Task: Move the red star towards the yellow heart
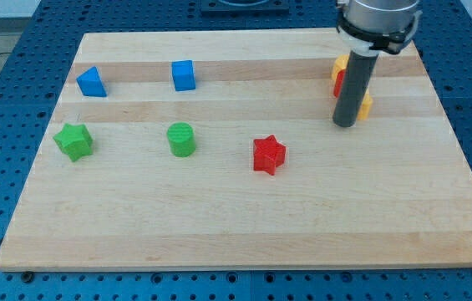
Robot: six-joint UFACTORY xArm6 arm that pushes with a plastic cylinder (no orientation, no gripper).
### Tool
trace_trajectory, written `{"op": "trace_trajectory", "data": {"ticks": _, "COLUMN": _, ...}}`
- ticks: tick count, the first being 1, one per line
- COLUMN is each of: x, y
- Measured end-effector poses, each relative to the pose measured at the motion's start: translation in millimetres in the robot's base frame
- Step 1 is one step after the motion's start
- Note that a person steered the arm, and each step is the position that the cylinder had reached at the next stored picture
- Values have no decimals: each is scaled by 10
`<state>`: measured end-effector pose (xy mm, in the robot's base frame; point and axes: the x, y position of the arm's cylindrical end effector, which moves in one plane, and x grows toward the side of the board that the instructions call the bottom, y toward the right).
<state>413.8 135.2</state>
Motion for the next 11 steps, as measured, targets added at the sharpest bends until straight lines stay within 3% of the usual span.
{"op": "trace_trajectory", "data": {"ticks": 2, "x": 73, "y": -1148}}
{"op": "trace_trajectory", "data": {"ticks": 4, "x": 803, "y": -1283}}
{"op": "trace_trajectory", "data": {"ticks": 5, "x": 870, "y": -1068}}
{"op": "trace_trajectory", "data": {"ticks": 6, "x": 882, "y": -1490}}
{"op": "trace_trajectory", "data": {"ticks": 7, "x": 1149, "y": -1543}}
{"op": "trace_trajectory", "data": {"ticks": 8, "x": 1228, "y": -1135}}
{"op": "trace_trajectory", "data": {"ticks": 11, "x": 443, "y": 146}}
